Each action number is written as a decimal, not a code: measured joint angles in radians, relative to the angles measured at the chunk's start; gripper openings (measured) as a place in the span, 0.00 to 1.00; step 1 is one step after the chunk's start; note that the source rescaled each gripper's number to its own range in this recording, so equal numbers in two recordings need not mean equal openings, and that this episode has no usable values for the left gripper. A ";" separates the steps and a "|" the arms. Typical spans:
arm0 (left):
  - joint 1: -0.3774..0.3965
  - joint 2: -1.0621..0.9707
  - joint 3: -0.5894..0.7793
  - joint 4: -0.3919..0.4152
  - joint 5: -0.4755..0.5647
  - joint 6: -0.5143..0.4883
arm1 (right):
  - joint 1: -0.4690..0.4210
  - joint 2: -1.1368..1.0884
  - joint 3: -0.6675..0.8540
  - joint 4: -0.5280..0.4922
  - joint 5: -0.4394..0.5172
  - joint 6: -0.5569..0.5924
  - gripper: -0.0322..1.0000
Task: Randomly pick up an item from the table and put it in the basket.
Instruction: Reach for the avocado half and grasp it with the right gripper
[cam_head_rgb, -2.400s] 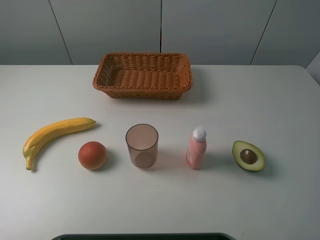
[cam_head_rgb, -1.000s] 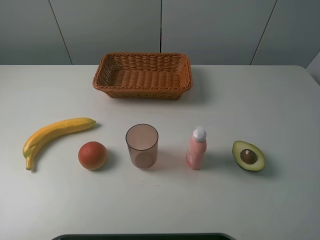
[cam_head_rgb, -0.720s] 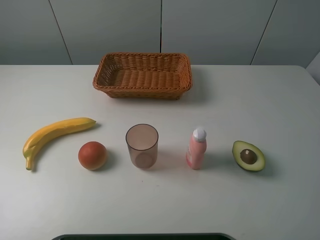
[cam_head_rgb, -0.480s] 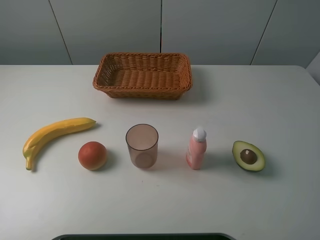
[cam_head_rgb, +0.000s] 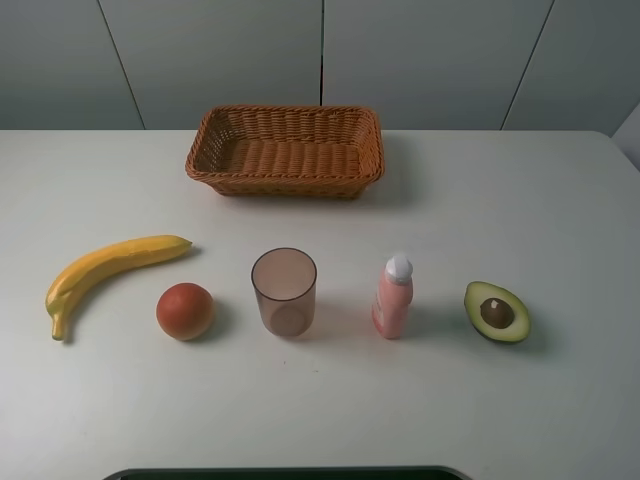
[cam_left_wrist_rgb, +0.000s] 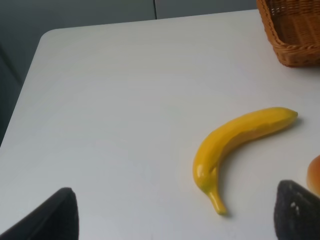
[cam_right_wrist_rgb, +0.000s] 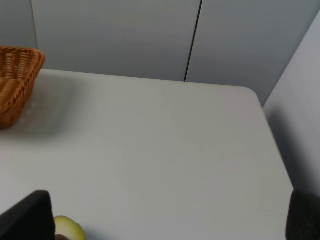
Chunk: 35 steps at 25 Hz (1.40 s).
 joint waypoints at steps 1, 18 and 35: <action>0.000 0.000 0.000 0.000 0.000 0.000 | 0.000 0.061 -0.021 -0.005 -0.005 -0.005 1.00; 0.000 0.000 0.000 0.000 0.000 0.000 | -0.002 1.187 -0.394 0.112 -0.038 -0.177 1.00; 0.000 0.000 0.000 0.000 0.000 0.000 | 0.085 1.520 -0.147 0.282 -0.297 -0.215 1.00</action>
